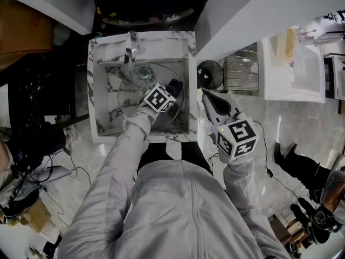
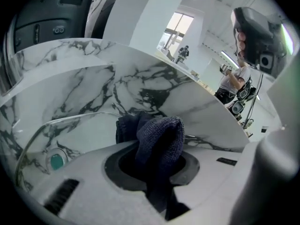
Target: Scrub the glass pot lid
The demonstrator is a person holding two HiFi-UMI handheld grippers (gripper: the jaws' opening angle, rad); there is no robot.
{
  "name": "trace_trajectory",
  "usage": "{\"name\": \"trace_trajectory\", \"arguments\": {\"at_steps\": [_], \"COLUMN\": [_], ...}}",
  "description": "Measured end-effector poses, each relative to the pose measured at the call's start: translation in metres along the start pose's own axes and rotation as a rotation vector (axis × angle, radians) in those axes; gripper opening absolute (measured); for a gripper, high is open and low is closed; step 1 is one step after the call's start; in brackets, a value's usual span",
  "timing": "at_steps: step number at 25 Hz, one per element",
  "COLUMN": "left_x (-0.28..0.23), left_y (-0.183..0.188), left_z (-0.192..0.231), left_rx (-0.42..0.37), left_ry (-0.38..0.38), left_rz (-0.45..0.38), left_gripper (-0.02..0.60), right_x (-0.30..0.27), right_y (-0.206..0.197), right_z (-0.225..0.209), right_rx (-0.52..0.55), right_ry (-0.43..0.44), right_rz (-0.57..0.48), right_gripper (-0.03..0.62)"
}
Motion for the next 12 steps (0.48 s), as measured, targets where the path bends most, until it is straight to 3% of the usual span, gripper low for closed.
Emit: {"name": "trace_trajectory", "arguments": {"at_steps": [12], "left_x": [0.004], "left_y": [-0.029], "left_z": [-0.052], "left_rx": [0.064], "left_ry": [-0.32], "left_rz": [0.142], "left_gripper": [0.071], "right_x": [-0.003], "right_y": [-0.006], "right_z": [0.011], "right_rx": [-0.002], "right_ry": [0.01], "right_rz": [0.023], "right_gripper": [0.029]}}
Point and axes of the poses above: the fingertips, and each gripper's own axes: x backward along the fingers, z to its left, y out of its top, the point moved 1 cm from there along x, backward along the fingers
